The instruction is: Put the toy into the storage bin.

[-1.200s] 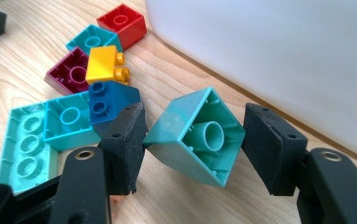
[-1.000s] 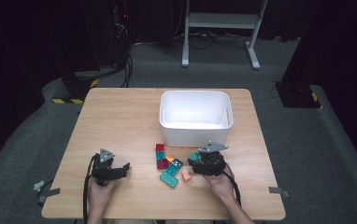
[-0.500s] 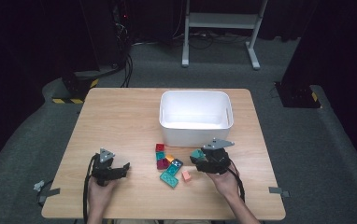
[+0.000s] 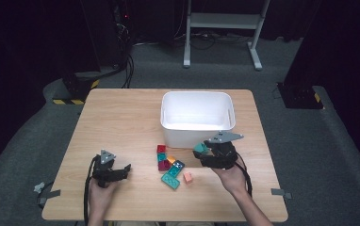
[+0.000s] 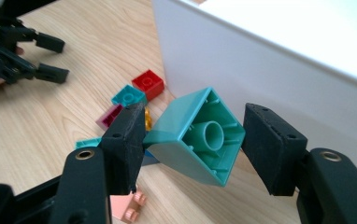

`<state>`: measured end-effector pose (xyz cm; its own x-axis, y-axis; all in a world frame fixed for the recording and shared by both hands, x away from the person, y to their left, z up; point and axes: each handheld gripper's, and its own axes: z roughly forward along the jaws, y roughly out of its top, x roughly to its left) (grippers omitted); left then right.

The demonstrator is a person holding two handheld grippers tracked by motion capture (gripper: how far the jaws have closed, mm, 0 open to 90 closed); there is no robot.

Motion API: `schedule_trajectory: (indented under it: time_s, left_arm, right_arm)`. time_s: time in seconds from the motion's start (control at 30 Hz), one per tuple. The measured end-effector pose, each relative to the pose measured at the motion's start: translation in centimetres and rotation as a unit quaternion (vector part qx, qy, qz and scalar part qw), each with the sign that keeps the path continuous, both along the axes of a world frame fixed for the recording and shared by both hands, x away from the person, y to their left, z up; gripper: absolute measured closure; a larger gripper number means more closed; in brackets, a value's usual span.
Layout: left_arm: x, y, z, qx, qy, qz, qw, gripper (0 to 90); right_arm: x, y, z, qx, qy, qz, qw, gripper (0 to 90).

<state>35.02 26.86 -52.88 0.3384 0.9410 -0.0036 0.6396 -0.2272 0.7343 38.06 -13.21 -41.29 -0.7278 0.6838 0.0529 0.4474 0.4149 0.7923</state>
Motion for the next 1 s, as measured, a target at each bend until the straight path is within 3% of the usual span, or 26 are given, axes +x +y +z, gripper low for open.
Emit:
schedule_trajectory:
  time_s: [0.5, 1.0]
  left_arm:
    - [0.0, 0.0, 0.0, 0.000, 0.000, 0.000, 1.0000, 15.7]
    - [0.0, 0.0, 0.0, 0.000, 0.000, 0.000, 1.0000, 15.6]
  right_arm:
    - [0.7, -0.8, 3.7, 0.025, -0.010, 0.008, 0.9996, 41.0]
    - [4.3, -2.2, 6.0, 0.043, 0.004, -0.040, 0.9982, 41.0]
